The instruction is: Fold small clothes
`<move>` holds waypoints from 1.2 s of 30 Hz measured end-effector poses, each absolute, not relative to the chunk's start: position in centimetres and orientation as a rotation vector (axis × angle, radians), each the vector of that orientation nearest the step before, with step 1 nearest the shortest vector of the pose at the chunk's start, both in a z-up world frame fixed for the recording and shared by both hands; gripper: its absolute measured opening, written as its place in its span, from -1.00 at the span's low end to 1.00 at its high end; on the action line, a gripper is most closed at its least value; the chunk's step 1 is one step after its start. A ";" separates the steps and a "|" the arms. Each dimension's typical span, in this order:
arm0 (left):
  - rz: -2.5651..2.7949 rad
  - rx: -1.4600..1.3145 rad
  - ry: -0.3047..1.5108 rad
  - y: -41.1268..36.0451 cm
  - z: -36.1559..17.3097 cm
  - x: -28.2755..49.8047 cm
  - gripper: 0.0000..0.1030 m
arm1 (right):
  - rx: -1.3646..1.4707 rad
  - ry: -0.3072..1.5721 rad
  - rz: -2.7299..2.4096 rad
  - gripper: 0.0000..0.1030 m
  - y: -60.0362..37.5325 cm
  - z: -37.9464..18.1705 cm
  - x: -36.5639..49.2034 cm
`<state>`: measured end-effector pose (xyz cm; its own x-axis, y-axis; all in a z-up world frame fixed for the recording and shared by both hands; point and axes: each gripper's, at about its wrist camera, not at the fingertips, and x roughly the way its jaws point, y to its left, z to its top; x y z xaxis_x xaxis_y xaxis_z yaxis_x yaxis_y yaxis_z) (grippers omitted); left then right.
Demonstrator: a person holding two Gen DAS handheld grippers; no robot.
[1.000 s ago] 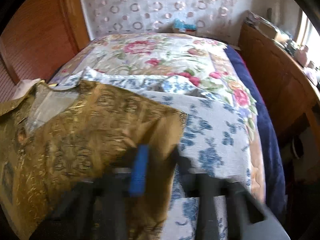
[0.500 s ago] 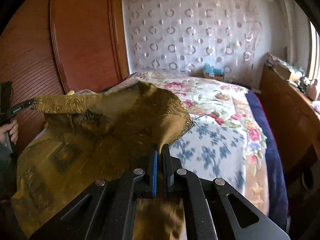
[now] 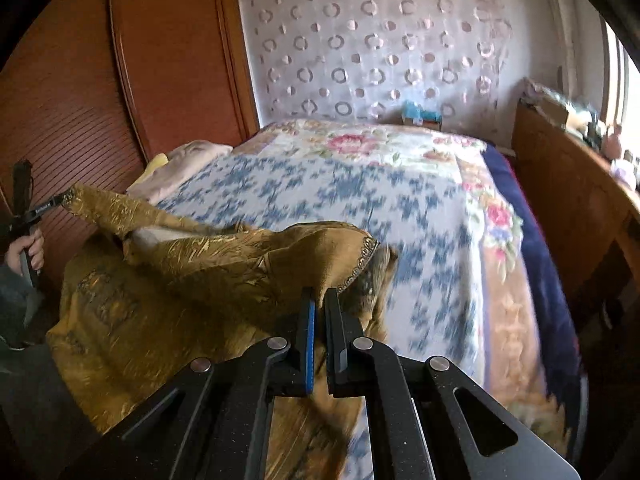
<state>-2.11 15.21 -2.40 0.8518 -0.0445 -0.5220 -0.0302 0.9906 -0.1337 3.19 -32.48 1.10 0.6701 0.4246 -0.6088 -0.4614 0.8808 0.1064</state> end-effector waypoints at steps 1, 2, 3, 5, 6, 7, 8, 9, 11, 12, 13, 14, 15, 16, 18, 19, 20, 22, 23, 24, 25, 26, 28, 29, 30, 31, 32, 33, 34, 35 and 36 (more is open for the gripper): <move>-0.009 -0.141 0.552 15.3 -2.3 -2.5 -0.97 | -0.055 0.679 0.499 -0.93 -32.5 1.2 2.9; -0.010 -0.141 0.553 15.3 -2.3 -2.7 -0.97 | -0.055 0.683 0.505 -0.93 -32.5 1.4 2.5; -0.009 -0.137 0.559 15.2 -2.4 -3.0 -0.97 | -0.057 0.688 0.510 -0.93 -32.6 1.6 2.7; -0.014 -0.131 0.595 15.1 -3.1 -3.4 -0.97 | -0.051 0.697 0.520 -0.93 -32.9 1.9 2.0; -0.010 -0.131 0.614 15.1 -3.7 -3.3 -0.97 | -0.049 0.705 0.522 -0.93 -33.1 1.9 2.0; -0.005 -0.138 0.623 15.3 -4.2 -3.3 -0.96 | -0.054 0.717 0.514 -0.93 -32.8 1.7 1.8; -0.001 -0.146 0.641 15.5 -4.7 -3.3 -0.96 | -0.067 0.730 0.500 -0.93 -32.8 1.6 2.0; 0.004 -0.151 0.657 15.6 -5.2 -3.1 -0.96 | -0.085 0.740 0.477 -0.93 -32.8 1.4 2.1; 0.015 -0.145 0.680 15.9 -5.7 -2.9 -0.86 | -0.108 0.776 0.438 -0.92 -31.9 0.7 2.4; 0.021 -0.138 0.680 15.9 -5.7 -2.9 -0.80 | -0.110 0.791 0.430 -0.92 -31.9 0.5 2.6; 0.022 -0.134 0.679 16.0 -5.6 -3.0 -0.64 | -0.119 0.794 0.427 -0.87 -31.6 0.8 2.5; 0.018 -0.132 0.677 16.2 -5.4 -3.0 -0.45 | -0.130 0.791 0.423 -0.81 -31.4 1.0 2.6; 0.013 -0.134 0.675 16.4 -5.2 -3.0 -0.35 | -0.139 0.787 0.422 -0.80 -31.3 1.3 2.5; 0.007 -0.139 0.672 16.7 -4.9 -3.0 -0.19 | -0.143 0.780 0.423 -0.73 -31.3 1.9 2.5; 0.003 -0.143 0.673 17.2 -4.5 -3.0 -0.14 | -0.151 0.777 0.418 -0.55 -31.2 2.7 2.3; 0.004 -0.141 0.671 17.4 -4.2 -3.1 -0.08 | -0.158 0.771 0.416 -0.54 -31.1 3.2 2.1; 0.007 -0.137 0.663 17.6 -3.9 -3.2 0.03 | -0.160 0.761 0.417 -0.53 -31.2 3.9 1.7; 0.010 -0.140 0.650 18.3 -3.4 -3.3 0.21 | -0.157 0.737 0.423 -0.46 -31.1 4.4 1.2; 0.010 -0.145 0.647 18.5 -3.4 -3.3 0.31 | -0.156 0.727 0.423 -0.33 -31.2 4.8 1.1; 0.006 -0.157 0.643 18.8 -3.2 -3.3 0.33 | -0.154 0.715 0.419 -0.28 -31.3 5.2 1.1; 0.001 -0.167 0.641 18.9 -3.2 -3.2 0.33 | -0.152 0.709 0.416 -0.22 -31.4 5.1 1.4; -0.001 -0.169 0.640 18.9 -3.1 -2.9 0.33 | -0.150 0.703 0.412 -0.20 -31.4 4.9 1.8; 0.008 -0.146 0.637 18.6 -3.1 -2.3 0.33 | -0.153 0.693 0.405 -0.16 -31.2 4.7 2.6; 0.003 -0.136 0.636 18.4 -3.0 -1.8 0.33 | -0.154 0.688 0.401 -0.16 -31.2 4.5 3.2; -0.006 -0.131 0.636 18.3 -3.0 -1.1 0.33 | -0.151 0.687 0.399 -0.16 -31.1 4.0 3.8; -0.013 -0.125 0.640 18.1 -3.0 -0.3 0.33 | -0.145 0.689 0.397 -0.16 -31.1 3.7 4.5; -0.015 -0.118 0.641 18.0 -3.0 0.5 0.33 | -0.142 0.689 0.394 -0.16 -31.1 3.4 5.2; -0.015 -0.109 0.644 17.8 -3.1 1.2 0.33 | -0.138 0.691 0.391 -0.16 -31.0 3.1 5.8; -0.018 -0.098 0.649 17.6 -3.2 2.0 0.33 | -0.135 0.696 0.386 -0.15 -31.0 2.7 6.5; -0.027 -0.086 0.659 17.4 -3.3 3.0 0.33 | -0.133 0.700 0.385 -0.15 -30.9 2.4 7.0; -0.037 -0.078 0.672 17.2 -3.5 3.8 0.33 | -0.129 0.706 0.389 -0.15 -30.8 2.0 7.6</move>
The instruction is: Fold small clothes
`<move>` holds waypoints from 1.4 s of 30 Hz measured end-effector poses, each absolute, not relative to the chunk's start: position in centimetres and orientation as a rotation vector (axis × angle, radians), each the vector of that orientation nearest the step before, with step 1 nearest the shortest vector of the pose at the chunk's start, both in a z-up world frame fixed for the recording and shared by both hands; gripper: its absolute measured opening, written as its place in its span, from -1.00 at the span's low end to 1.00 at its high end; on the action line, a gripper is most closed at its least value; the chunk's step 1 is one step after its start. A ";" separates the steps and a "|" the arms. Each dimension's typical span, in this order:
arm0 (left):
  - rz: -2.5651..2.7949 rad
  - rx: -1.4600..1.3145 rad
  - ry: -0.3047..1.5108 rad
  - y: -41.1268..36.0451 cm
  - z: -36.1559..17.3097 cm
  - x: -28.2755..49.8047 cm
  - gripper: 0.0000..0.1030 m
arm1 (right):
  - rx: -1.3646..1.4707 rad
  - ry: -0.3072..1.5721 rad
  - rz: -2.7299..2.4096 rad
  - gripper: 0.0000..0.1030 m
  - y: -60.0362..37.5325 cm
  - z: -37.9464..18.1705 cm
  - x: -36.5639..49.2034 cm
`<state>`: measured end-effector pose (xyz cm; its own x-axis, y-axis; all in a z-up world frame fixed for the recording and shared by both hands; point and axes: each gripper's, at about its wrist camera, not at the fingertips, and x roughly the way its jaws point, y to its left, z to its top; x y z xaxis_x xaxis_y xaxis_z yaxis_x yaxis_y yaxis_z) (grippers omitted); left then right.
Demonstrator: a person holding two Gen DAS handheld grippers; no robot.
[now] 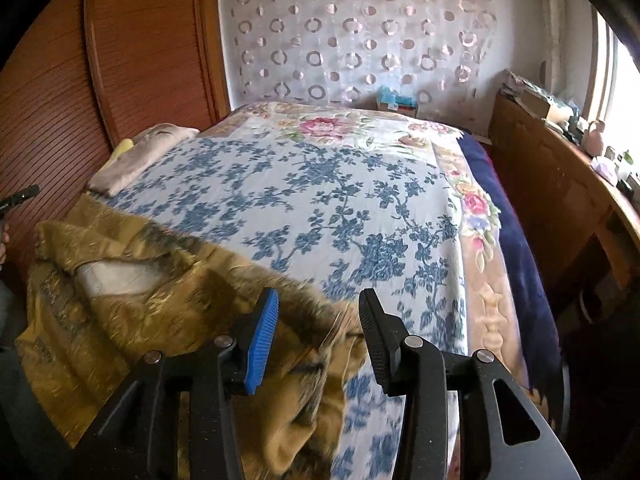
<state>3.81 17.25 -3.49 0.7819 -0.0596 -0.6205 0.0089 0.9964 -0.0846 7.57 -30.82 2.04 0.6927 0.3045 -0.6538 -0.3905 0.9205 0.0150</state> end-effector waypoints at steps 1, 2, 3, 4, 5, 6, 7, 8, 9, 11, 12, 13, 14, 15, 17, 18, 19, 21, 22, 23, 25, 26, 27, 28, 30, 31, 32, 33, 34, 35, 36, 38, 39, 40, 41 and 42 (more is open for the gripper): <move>-0.046 -0.072 0.682 17.0 -3.6 4.6 0.33 | -0.119 0.714 0.397 -0.16 -30.8 1.7 8.1; -0.059 -0.065 0.695 16.8 -3.8 5.6 0.33 | -0.108 0.724 0.402 -0.16 -30.8 1.4 8.6; -0.064 -0.060 0.705 16.8 -4.0 6.1 0.33 | -0.102 0.735 0.400 -0.16 -30.8 1.1 8.9; -0.070 -0.052 0.718 16.6 -4.1 6.8 0.33 | -0.101 0.747 0.396 -0.15 -30.8 0.8 9.2; -0.074 -0.039 0.730 16.3 -4.4 7.4 0.33 | -0.102 0.754 0.394 -0.15 -30.8 0.6 9.5; -0.078 -0.027 0.740 16.1 -4.6 8.0 0.33 | -0.101 0.758 0.394 -0.15 -30.8 0.5 9.6; -0.081 -0.016 0.756 15.9 -4.9 8.6 0.33 | -0.099 0.765 0.394 -0.15 -30.8 0.3 9.9; -0.084 -0.010 0.769 15.7 -5.2 9.1 0.33 | -0.100 0.772 0.391 -0.15 -30.8 0.2 10.1; -0.087 -0.006 0.777 15.6 -5.4 9.4 0.33 | -0.102 0.777 0.388 -0.15 -30.8 0.0 10.3; -0.091 0.009 0.805 15.3 -6.1 10.2 0.33 | -0.106 0.789 0.378 -0.02 -30.7 -0.3 10.6; -0.090 0.014 0.820 15.2 -6.4 10.5 0.33 | -0.109 0.795 0.369 0.01 -30.7 -0.5 10.7; -0.089 0.015 0.835 15.1 -6.8 10.8 0.33 | -0.110 0.803 0.365 0.02 -30.7 -0.7 11.0; -0.086 0.014 0.859 15.2 -7.3 11.1 0.33 | -0.107 0.812 0.367 0.02 -30.7 -0.9 11.1; -0.086 0.013 0.871 15.1 -7.6 11.2 0.33 | -0.103 0.818 0.369 0.03 -30.7 -1.2 11.3; -0.090 0.004 0.898 15.3 -8.2 11.3 0.33 | -0.099 0.828 0.372 0.03 -30.7 -1.5 11.5; -0.089 -0.001 0.909 15.3 -8.5 11.3 0.33 | -0.095 0.830 0.373 0.04 -30.8 -1.6 11.6; -0.089 -0.004 0.915 15.2 -8.7 11.4 0.33 | -0.090 0.834 0.374 0.10 -30.8 -1.7 11.7; -0.090 -0.004 0.925 15.1 -8.9 11.3 0.33 | -0.089 0.842 0.366 0.18 -30.9 -2.0 11.9; -0.091 -0.003 0.929 15.0 -9.0 11.2 0.33 | -0.092 0.838 0.361 0.23 -30.9 -2.1 11.9; -0.093 -0.003 0.932 14.9 -9.2 11.1 0.33 | -0.095 0.839 0.355 0.25 -30.9 -2.1 12.0; -0.099 -0.003 0.942 14.8 -9.5 10.9 0.33 | -0.095 0.840 0.353 0.26 -30.8 -2.1 11.9; -0.099 -0.002 0.947 14.7 -9.7 10.9 0.33 | -0.096 0.840 0.353 0.26 -30.8 -2.1 11.9; -0.101 0.000 0.953 14.6 -9.9 10.9 0.33 | -0.096 0.841 0.357 0.26 -30.8 -2.1 11.9; -0.106 0.000 0.954 14.5 -10.0 10.8 0.33 | -0.096 0.842 0.364 0.26 -30.8 -2.1 11.8; -0.116 -0.002 0.958 14.3 -10.2 10.7 0.31 | -0.097 0.843 0.376 0.26 -30.7 -2.1 11.6; -0.124 -0.004 0.957 14.3 -10.3 10.6 0.24 | -0.101 0.842 0.381 0.26 -30.7 -2.1 11.4; -0.134 -0.009 0.953 14.2 -10.3 10.6 0.21 | -0.107 0.841 0.385 0.26 -30.6 -2.2 11.3; -0.139 -0.012 0.948 14.1 -10.3 10.4 0.18 | -0.114 0.840 0.388 0.26 -30.6 -2.2 11.2; -0.144 -0.011 0.944 14.0 -10.2 10.3 0.09 | -0.123 0.840 0.390 0.26 -30.5 -2.2 11.1; -0.152 -0.009 0.943 13.7 -10.2 10.2 -0.07 | -0.130 0.840 0.399 0.26 -30.4 -2.2 11.0; -0.162 -0.011 0.943 13.5 -10.1 10.1 -0.13 | -0.139 0.838 0.410 0.23 -30.3 -2.2 10.8; -0.171 -0.006 0.943 13.1 -10.0 9.9 -0.40 | -0.154 0.827 0.424 -0.04 -30.1 -2.2 10.4; -0.176 -0.003 0.943 12.8 -9.9 9.8 -0.45 | -0.148 0.824 0.436 -0.14 -30.2 -2.1 10.3; -0.181 -0.004 0.938 12.6 -9.8 9.5 -0.62 | -0.142 0.822 0.451 -0.31 -30.2 -2.0 10.2; -0.179 -0.007 0.930 12.5 -9.7 9.4 -0.74 | -0.140 0.822 0.460 -0.52 -30.3 -2.0 10.1; -0.156 -0.014 0.905 12.6 -9.2 9.0 -0.74 | -0.132 0.824 0.478 -0.63 -30.4 -1.9 10.0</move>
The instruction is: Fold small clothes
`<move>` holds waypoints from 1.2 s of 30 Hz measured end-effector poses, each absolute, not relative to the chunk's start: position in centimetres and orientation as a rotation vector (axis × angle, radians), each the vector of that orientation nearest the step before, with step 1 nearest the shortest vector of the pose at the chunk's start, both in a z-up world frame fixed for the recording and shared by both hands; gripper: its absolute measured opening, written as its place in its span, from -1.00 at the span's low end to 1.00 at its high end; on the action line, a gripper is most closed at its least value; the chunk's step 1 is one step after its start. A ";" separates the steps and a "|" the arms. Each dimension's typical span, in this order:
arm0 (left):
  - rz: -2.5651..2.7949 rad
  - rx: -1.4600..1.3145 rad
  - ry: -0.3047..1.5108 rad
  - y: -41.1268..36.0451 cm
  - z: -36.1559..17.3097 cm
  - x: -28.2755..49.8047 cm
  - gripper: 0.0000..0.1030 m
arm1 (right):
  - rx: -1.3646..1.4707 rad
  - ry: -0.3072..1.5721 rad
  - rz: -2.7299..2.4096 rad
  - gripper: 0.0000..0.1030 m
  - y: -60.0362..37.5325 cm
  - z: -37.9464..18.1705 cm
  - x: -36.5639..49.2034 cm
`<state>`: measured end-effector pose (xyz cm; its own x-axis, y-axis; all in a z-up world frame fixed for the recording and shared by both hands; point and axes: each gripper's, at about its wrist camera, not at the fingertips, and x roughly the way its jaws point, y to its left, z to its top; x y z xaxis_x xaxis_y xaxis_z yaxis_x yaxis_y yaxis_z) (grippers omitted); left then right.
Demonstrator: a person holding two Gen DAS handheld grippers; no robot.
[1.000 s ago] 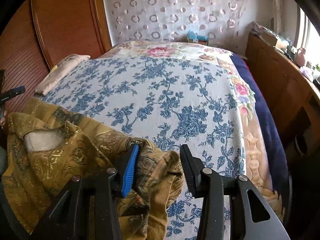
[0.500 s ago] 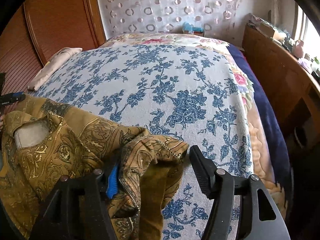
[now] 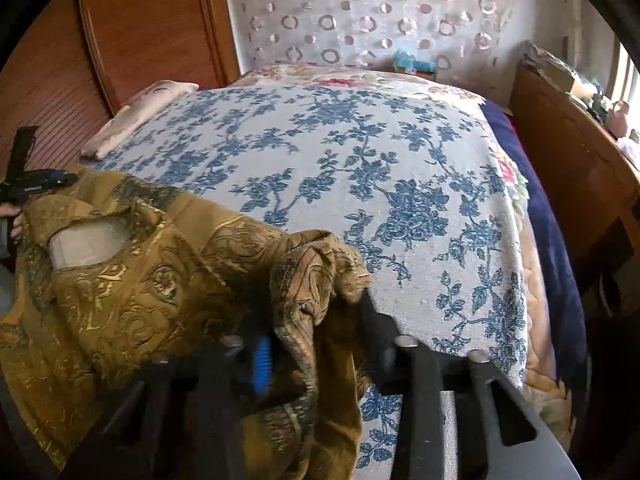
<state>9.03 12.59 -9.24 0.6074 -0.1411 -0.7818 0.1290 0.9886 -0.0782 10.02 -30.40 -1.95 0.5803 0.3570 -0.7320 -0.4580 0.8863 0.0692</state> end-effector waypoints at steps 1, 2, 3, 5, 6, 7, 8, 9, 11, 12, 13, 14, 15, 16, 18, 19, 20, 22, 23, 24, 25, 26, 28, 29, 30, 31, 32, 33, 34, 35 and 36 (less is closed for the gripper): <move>-0.134 -0.026 0.868 12.6 -8.6 8.4 -0.77 | -0.121 0.817 0.496 -0.76 -30.4 -1.8 9.8; -0.130 -0.040 0.828 12.5 -7.6 7.7 -0.80 | -0.118 0.804 0.499 -0.80 -30.5 -1.4 9.4; -0.128 -0.050 0.786 12.3 -6.6 6.8 -0.80 | -0.112 0.787 0.504 -0.81 -30.6 -0.9 8.9; -0.129 -0.065 0.704 11.7 -4.2 4.9 -0.81 | -0.089 0.744 0.535 -0.83 -30.9 0.4 7.7; -0.130 -0.071 0.679 11.6 -3.4 4.3 -0.81 | -0.078 0.719 0.562 -0.83 -31.0 1.2 7.0; -0.133 -0.076 0.650 11.4 -2.4 3.6 -0.82 | -0.074 0.690 0.587 -0.84 -31.1 2.1 6.3; -0.137 -0.080 0.612 11.2 -1.0 2.9 -0.82 | -0.078 0.660 0.595 -0.85 -31.2 3.2 5.5; -0.137 -0.087 0.588 11.2 -0.1 2.5 -0.82 | -0.080 0.643 0.598 -0.85 -31.3 4.0 5.0; -0.146 -0.101 0.527 11.0 2.1 1.7 -0.83 | -0.086 0.595 0.616 -0.85 -31.4 6.2 3.8; -0.149 -0.098 0.497 10.9 3.2 1.4 -0.83 | -0.089 0.571 0.619 -0.85 -31.5 7.2 3.2; -0.149 -0.094 0.463 10.7 4.4 1.1 -0.83 | -0.088 0.541 0.620 -0.86 -31.7 8.4 2.5; -0.150 -0.090 0.439 10.7 5.3 0.9 -0.83 | -0.086 0.519 0.618 -0.86 -31.9 9.4 2.0; -0.150 -0.086 0.416 10.7 6.3 0.8 -0.83 | -0.083 0.495 0.615 -0.86 -32.2 10.3 1.4; -0.151 -0.079 0.388 10.6 7.6 0.6 -0.83 | -0.073 0.468 0.603 -0.86 -32.6 11.5 0.9; -0.147 -0.072 0.341 10.8 9.6 0.3 -0.83 | -0.040 0.423 0.594 -0.86 -33.3 13.3 0.1; -0.145 -0.072 0.325 11.0 10.2 0.2 -0.83 | -0.035 0.395 0.591 -0.86 -33.5 14.4 -0.3; -0.144 -0.073 0.305 11.1 11.1 0.0 -0.83 | -0.041 0.375 0.582 -0.86 -33.7 15.2 -0.7; -0.140 -0.068 0.265 11.4 12.8 -0.6 -0.83 | -0.046 0.339 0.571 -0.87 -33.9 16.7 -1.5; -0.136 -0.063 0.251 11.4 13.4 -0.8 -0.83 | -0.042 0.318 0.568 -0.87 -34.0 17.5 -1.9; -0.130 -0.056 0.234 11.5 14.2 -1.2 -0.83 | -0.037 0.302 0.565 -0.87 -34.2 18.2 -2.4; -0.125 -0.050 0.219 11.6 14.8 -1.4 -0.83 | -0.032 0.286 0.562 -0.87 -34.3 18.9 -2.8; -0.122 -0.043 0.203 11.6 15.4 -1.8 -0.83 | -0.029 0.268 0.559 -0.87 -34.5 19.7 -3.3; -0.111 -0.020 0.167 11.5 16.7 -2.6 -0.83 | -0.028 0.230 0.557 -0.87 -34.5 21.3 -4.6; -0.105 -0.004 0.153 11.4 17.2 -3.0 -0.83 | -0.031 0.216 0.551 -0.87 -34.4 21.9 -5.0; -0.102 0.001 0.144 11.4 17.5 -3.2 -0.83 | -0.033 0.205 0.539 -0.87 -34.5 22.8 -5.5; -0.102 0.001 0.134 11.5 17.8 -3.4 -0.83 | -0.035 0.200 0.528 -0.87 -34.4 23.2 -5.8; -0.102 0.002 0.122 11.6 18.2 -3.6 -0.83 | -0.039 0.193 0.516 -0.87 -34.2 23.8 -6.2; -0.096 0.006 0.110 11.7 18.6 -3.7 -0.83 | -0.043 0.185 0.513 -0.87 -33.8 23.8 -6.6; -0.091 0.011 0.100 11.8 19.0 -3.9 -0.83 | -0.048 0.177 0.512 -0.87 -33.7 24.1 -7.0; -0.088 0.017 0.088 11.8 19.4 -4.0 -0.83 | -0.054 0.170 0.509 -0.87 -33.6 24.5 -7.4; -0.086 0.021 0.075 11.9 19.8 -4.3 -0.83 | -0.060 0.164 0.507 -0.87 -33.2 24.4 -7.4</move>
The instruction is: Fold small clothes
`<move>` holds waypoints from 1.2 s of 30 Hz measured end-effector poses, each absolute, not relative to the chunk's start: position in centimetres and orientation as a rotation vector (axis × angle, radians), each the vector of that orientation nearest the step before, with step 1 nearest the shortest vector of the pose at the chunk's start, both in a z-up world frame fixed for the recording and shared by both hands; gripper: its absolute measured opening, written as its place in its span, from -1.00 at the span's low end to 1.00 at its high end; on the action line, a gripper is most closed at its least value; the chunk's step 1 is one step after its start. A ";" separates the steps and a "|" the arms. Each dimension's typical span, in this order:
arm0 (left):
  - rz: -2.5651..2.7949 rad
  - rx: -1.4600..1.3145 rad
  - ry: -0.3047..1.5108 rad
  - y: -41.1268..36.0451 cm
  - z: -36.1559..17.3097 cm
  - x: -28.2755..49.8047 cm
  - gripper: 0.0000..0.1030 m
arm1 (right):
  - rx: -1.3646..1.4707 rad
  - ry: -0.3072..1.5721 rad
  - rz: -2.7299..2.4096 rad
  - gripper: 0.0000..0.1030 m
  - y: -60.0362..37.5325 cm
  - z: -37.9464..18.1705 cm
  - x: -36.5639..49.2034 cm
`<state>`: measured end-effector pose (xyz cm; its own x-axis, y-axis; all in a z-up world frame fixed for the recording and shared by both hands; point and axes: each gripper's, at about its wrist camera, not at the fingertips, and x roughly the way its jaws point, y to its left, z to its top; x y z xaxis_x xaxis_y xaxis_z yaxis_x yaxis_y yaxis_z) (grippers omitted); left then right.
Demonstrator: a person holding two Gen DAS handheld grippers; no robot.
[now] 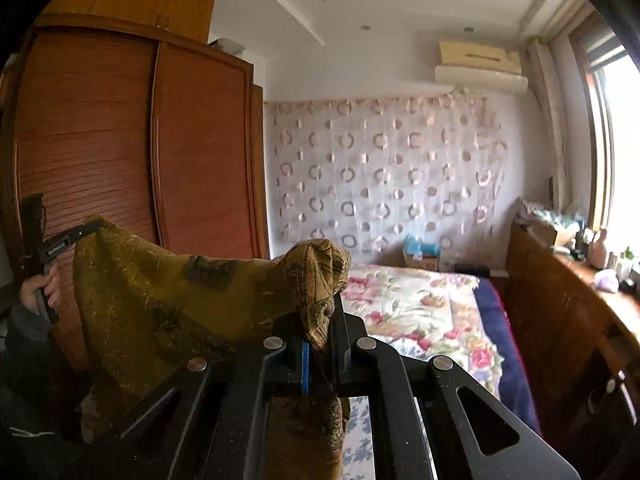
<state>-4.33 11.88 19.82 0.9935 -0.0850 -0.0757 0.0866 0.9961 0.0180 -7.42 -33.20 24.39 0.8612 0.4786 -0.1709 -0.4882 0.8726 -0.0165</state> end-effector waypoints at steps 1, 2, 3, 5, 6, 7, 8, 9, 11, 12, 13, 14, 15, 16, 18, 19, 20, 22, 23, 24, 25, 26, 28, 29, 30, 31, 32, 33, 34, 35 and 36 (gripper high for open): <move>-0.083 0.024 0.062 11.9 20.2 -4.5 -0.83 | -0.066 0.158 0.506 -0.87 -32.9 24.4 -7.3; -0.080 0.029 0.044 11.9 20.8 -5.1 -0.83 | -0.073 0.150 0.504 -0.87 -32.5 24.5 -7.6; -0.080 0.033 0.032 11.9 21.2 -5.5 -0.83 | -0.080 0.141 0.503 -0.87 -32.3 24.6 -7.8; -0.077 0.041 0.003 12.0 22.2 -6.2 -0.83 | -0.088 0.120 0.500 -0.87 -32.0 24.6 -8.0; -0.075 0.047 -0.010 12.0 22.7 -6.8 -0.83 | -0.092 0.110 0.500 -0.87 -32.0 23.8 -8.0; -0.072 0.053 -0.021 12.0 23.1 -7.1 -0.83 | -0.098 0.099 0.498 -0.87 -32.1 23.7 -8.5; -0.071 0.058 -0.033 12.0 23.5 -7.4 -0.83 | -0.104 0.086 0.494 -0.87 -32.2 23.8 -9.0; -0.070 0.061 -0.043 12.0 23.8 -7.6 -0.83 | -0.109 0.075 0.493 -0.87 -32.6 23.2 -9.3; -0.072 0.067 -0.064 12.0 24.2 -8.2 -0.83 | -0.121 0.056 0.486 -0.87 -32.6 23.0 -10.2; -0.074 0.068 -0.079 12.1 24.4 -8.5 -0.83 | -0.128 0.048 0.481 -0.87 -32.6 22.5 -10.4; -0.071 0.069 -0.084 12.1 24.5 -8.5 -0.83 | -0.141 0.042 0.473 -0.87 -32.6 22.3 -10.6; -0.070 0.071 -0.089 12.1 24.6 -8.7 -0.83 | -0.154 0.036 0.459 -0.87 -32.5 22.1 -10.8; -0.071 0.073 -0.092 12.1 24.6 -8.7 -0.83 | -0.159 0.028 0.450 -0.87 -32.5 22.0 -11.1; -0.071 0.072 -0.092 12.1 24.6 -8.5 -0.83 | -0.162 0.021 0.446 -0.87 -32.4 21.9 -11.3; -0.071 0.071 -0.086 12.2 24.3 -8.5 -0.83 | -0.172 0.014 0.437 -0.87 -32.2 21.7 -11.5; -0.072 0.070 -0.076 12.1 24.1 -8.0 -0.83 | -0.176 0.013 0.428 -0.87 -32.1 21.4 -11.4; -0.074 0.066 -0.067 11.9 24.0 -7.5 -0.83 | -0.180 0.015 0.423 -0.87 -31.9 21.4 -11.8; -0.078 0.061 -0.038 11.6 23.5 -5.7 -0.83 | -0.194 0.025 0.408 -0.87 -31.4 21.2 -11.3; -0.067 0.069 -0.020 11.5 23.0 -4.4 -0.83 | -0.199 0.037 0.398 -0.87 -31.1 21.0 -10.6; -0.057 0.074 -0.007 11.4 22.6 -3.4 -0.83 | -0.202 0.049 0.395 -0.87 -30.9 20.9 -10.1; -0.048 0.076 0.012 11.5 22.0 -2.1 -0.83 | -0.208 0.062 0.393 -0.87 -30.6 20.5 -9.3; -0.041 0.074 0.043 11.7 21.0 -0.2 -0.83 | -0.221 0.077 0.387 -0.87 -30.2 19.9 -8.1; -0.034 0.071 0.086 12.0 19.4 2.5 -0.83 | -0.241 0.111 0.372 -0.87 -29.6 18.6 -5.4; -0.033 0.066 0.116 12.2 18.1 4.2 -0.83 | -0.244 0.133 0.374 -0.87 -29.3 17.6 -3.5; -0.032 0.061 0.151 12.5 16.8 6.1 -0.83 | -0.243 0.152 0.376 -0.87 -29.2 16.7 -1.9; -0.033 0.058 0.179 12.7 15.5 7.6 -0.83 | -0.240 0.177 0.377 -0.87 -29.0 15.6 0.0; -0.035 0.056 0.210 12.7 13.9 9.4 -0.83 | -0.238 0.213 0.373 -0.87 -28.7 14.0 2.4; -0.035 0.059 0.250 12.6 12.1 11.4 -0.83 | -0.235 0.243 0.367 -0.87 -28.6 12.9 4.2; -0.034 0.061 0.275 12.5 11.0 12.6 -0.83 | -0.230 0.290 0.361 -0.87 -28.3 11.2 6.9; -0.030 0.064 0.313 12.4 9.4 14.3 -0.83 | -0.227 0.326 0.358 -0.87 -28.1 9.8 8.9; -0.027 0.068 0.349 12.2 8.0 15.8 -0.83 | -0.226 0.358 0.354 -0.87 -27.9 8.5 10.9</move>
